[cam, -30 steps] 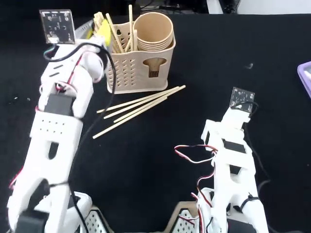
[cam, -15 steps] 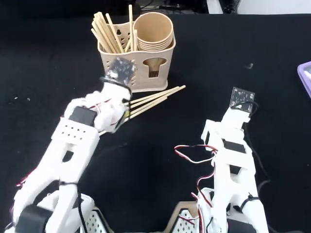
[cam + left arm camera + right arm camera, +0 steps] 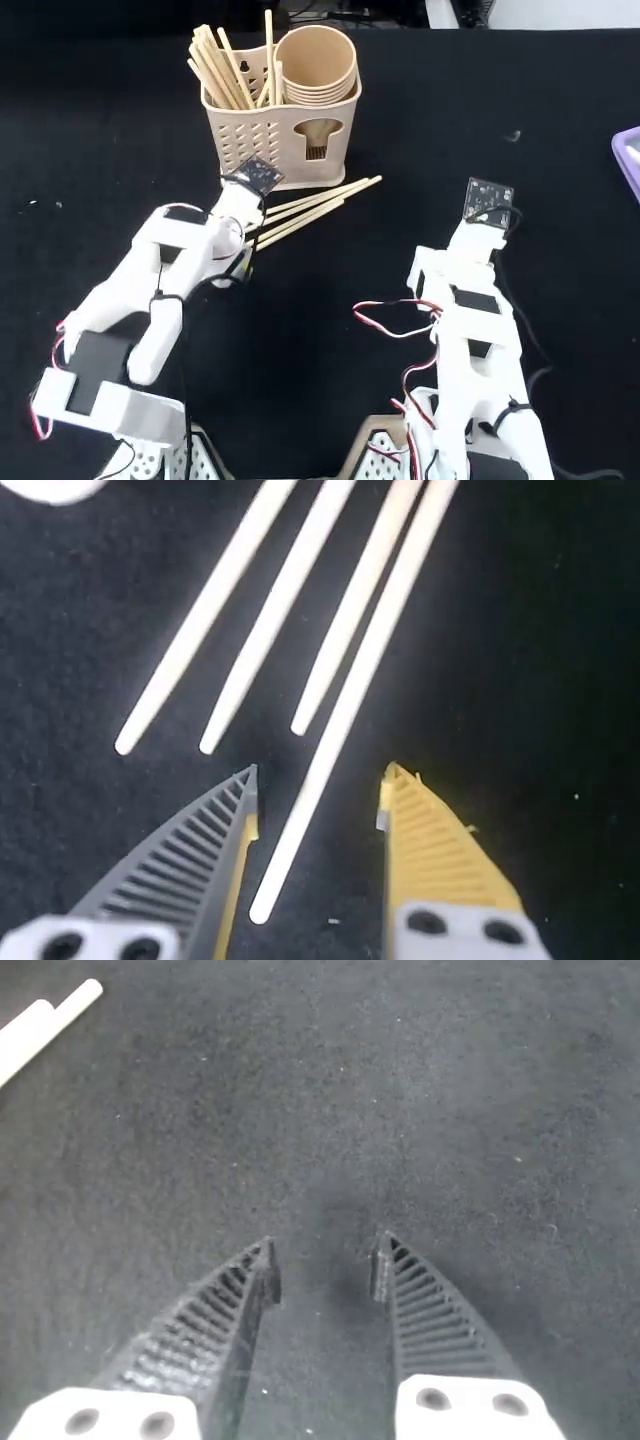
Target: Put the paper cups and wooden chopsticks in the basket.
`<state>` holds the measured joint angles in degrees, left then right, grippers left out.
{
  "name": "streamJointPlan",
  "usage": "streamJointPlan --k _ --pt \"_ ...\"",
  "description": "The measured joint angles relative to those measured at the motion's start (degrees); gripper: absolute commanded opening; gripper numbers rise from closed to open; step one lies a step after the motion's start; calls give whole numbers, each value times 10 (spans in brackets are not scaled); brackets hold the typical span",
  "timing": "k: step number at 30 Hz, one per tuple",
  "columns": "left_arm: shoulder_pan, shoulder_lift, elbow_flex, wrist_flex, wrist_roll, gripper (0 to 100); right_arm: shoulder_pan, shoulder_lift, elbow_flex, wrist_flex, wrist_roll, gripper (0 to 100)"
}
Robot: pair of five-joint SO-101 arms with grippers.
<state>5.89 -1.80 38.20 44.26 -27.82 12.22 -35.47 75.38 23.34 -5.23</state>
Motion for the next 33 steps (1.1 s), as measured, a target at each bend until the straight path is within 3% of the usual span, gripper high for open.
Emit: streamJointPlan --k 17,25,33 --pt "35 -12 -24 -7 -4 191 -4 0 0 0 0 159" --pt "46 26 -33 -98 -4 191 -3 0 0 0 0 159" --pt "53 97 -93 -107 -5 191 -3 0 0 0 0 159"
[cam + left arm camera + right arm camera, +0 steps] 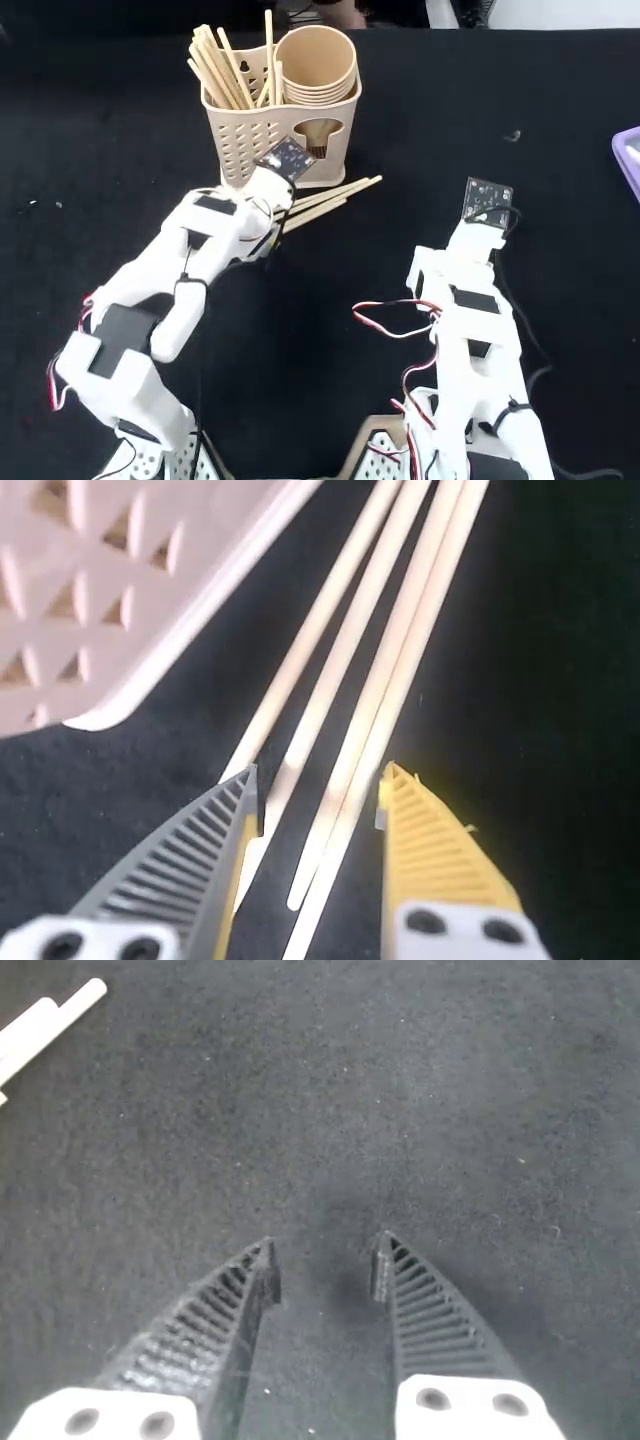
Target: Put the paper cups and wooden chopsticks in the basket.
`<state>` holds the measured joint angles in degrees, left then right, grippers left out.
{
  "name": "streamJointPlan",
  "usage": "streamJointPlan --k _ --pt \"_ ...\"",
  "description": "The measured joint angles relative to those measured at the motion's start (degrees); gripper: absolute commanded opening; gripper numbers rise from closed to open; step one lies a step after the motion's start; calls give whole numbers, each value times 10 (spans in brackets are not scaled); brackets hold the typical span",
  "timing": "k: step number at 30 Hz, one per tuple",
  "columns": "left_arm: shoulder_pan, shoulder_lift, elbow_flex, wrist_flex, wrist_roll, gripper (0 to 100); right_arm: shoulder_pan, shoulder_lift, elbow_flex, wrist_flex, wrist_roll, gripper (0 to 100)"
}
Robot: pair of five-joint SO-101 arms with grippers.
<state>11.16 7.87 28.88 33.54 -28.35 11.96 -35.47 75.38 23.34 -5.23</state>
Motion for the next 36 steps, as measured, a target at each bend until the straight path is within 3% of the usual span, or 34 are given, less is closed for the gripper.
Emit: streamJointPlan --k 7,14,36 --pt "2 20 -14 4 0 186 0 0 0 0 0 159" --pt "35 24 -36 81 -65 36 0 0 0 0 0 159" --pt "47 -7 -17 227 -81 30 1 0 0 0 0 159"
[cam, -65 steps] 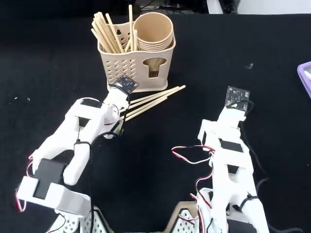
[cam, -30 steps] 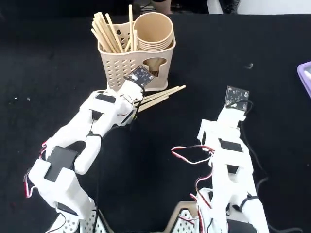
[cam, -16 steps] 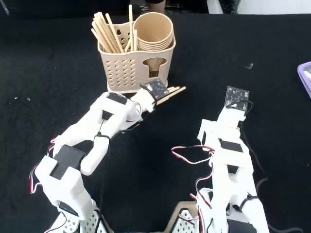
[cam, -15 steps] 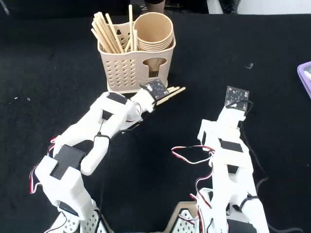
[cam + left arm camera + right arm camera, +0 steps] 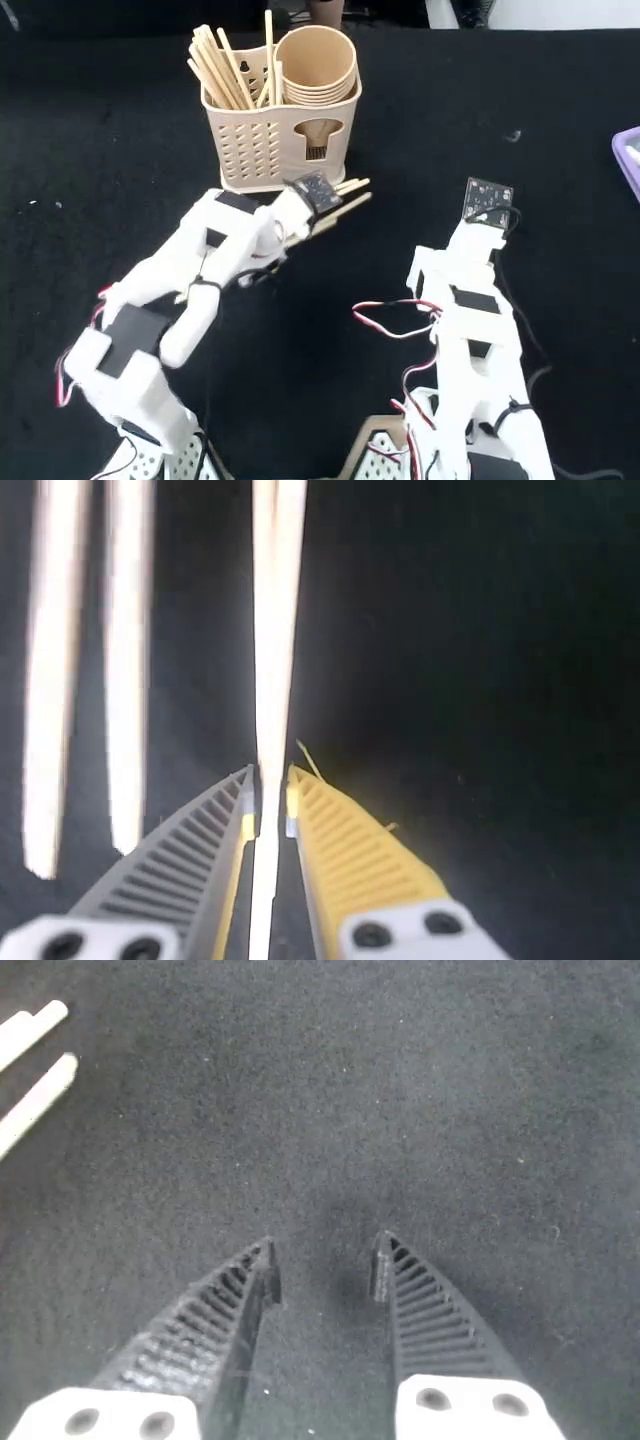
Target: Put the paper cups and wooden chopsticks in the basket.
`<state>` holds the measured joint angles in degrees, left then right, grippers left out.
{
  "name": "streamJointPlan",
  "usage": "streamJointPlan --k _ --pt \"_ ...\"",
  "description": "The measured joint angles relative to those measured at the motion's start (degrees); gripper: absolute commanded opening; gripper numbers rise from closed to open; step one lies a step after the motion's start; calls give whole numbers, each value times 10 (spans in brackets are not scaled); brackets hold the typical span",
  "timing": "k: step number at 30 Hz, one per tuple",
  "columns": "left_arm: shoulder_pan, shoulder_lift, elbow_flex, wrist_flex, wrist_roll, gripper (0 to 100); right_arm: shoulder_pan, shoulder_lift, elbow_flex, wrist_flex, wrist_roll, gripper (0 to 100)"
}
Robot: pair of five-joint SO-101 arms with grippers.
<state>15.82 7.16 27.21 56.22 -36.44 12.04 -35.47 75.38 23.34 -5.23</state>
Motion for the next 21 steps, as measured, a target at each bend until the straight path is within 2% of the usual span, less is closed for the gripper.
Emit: streamJointPlan --k 6,10,21 --pt "-16 -97 1 76 -4 30 0 0 0 0 0 159" --pt "-16 -128 29 99 -26 30 0 0 0 0 0 159" --pt "-11 -129 101 42 -38 33 0 0 0 0 0 159"
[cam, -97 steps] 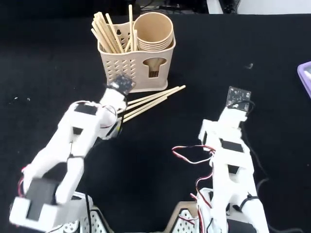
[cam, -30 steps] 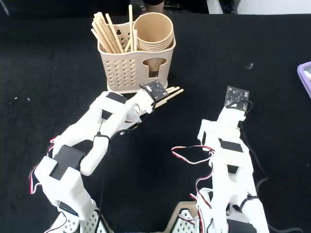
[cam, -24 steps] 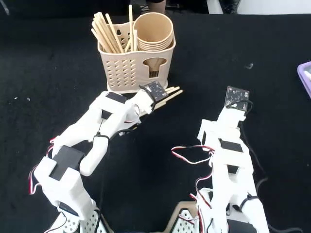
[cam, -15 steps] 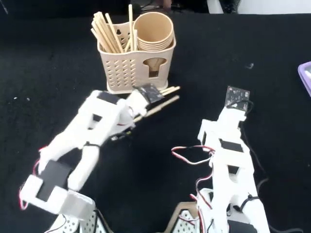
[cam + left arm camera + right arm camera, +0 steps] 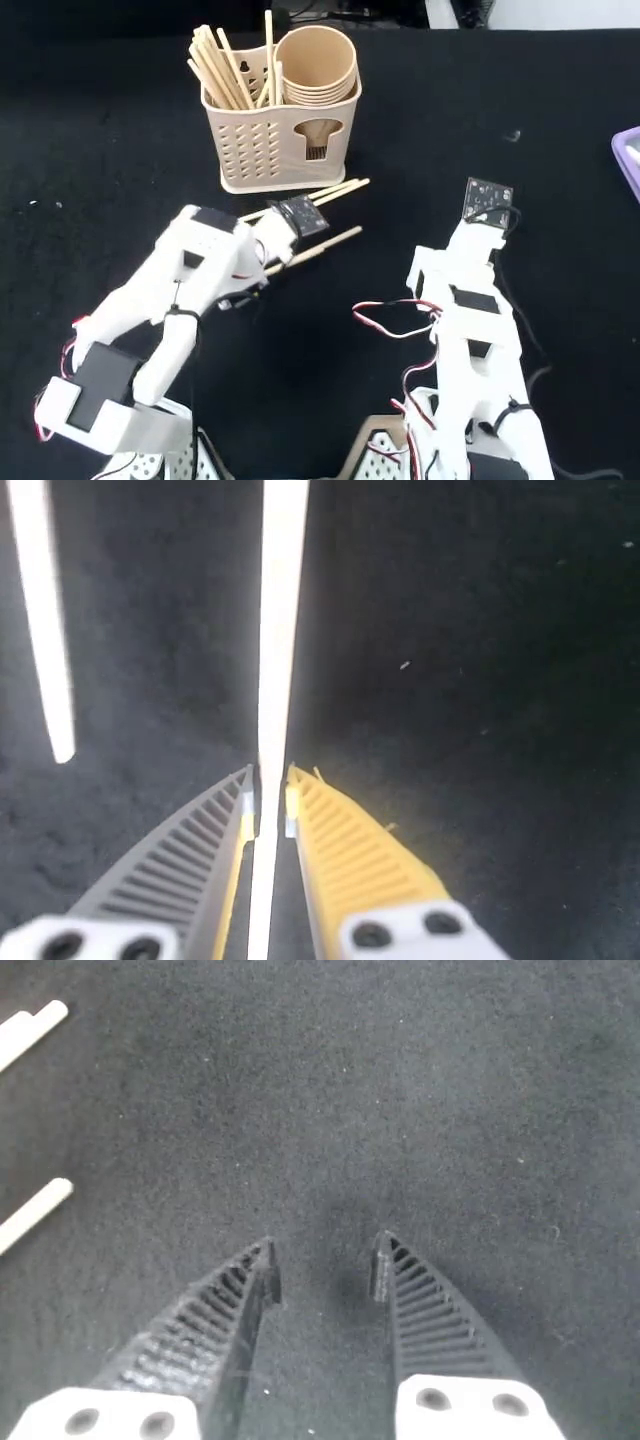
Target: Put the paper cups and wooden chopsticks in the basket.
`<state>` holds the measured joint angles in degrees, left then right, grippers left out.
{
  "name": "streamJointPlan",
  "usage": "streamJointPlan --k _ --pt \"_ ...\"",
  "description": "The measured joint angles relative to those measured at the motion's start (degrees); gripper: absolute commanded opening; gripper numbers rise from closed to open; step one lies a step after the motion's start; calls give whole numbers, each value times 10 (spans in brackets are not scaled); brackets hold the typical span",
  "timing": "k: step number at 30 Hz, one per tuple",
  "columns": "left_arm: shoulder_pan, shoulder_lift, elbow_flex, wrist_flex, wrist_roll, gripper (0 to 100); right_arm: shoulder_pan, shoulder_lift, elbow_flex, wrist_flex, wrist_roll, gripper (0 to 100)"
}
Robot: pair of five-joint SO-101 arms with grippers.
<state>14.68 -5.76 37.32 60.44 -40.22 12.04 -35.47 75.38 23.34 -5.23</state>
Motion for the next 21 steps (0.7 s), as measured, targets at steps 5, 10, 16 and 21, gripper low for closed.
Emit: streamJointPlan --k 5,10,16,21 --pt "35 0 33 -49 -2 54 0 0 0 0 0 159" --pt "41 0 33 -75 -2 121 0 0 0 0 0 159" --pt "40 0 33 -93 -2 112 0 0 0 0 0 159" --pt "40 8 33 -100 4 116 0 0 0 0 0 159"
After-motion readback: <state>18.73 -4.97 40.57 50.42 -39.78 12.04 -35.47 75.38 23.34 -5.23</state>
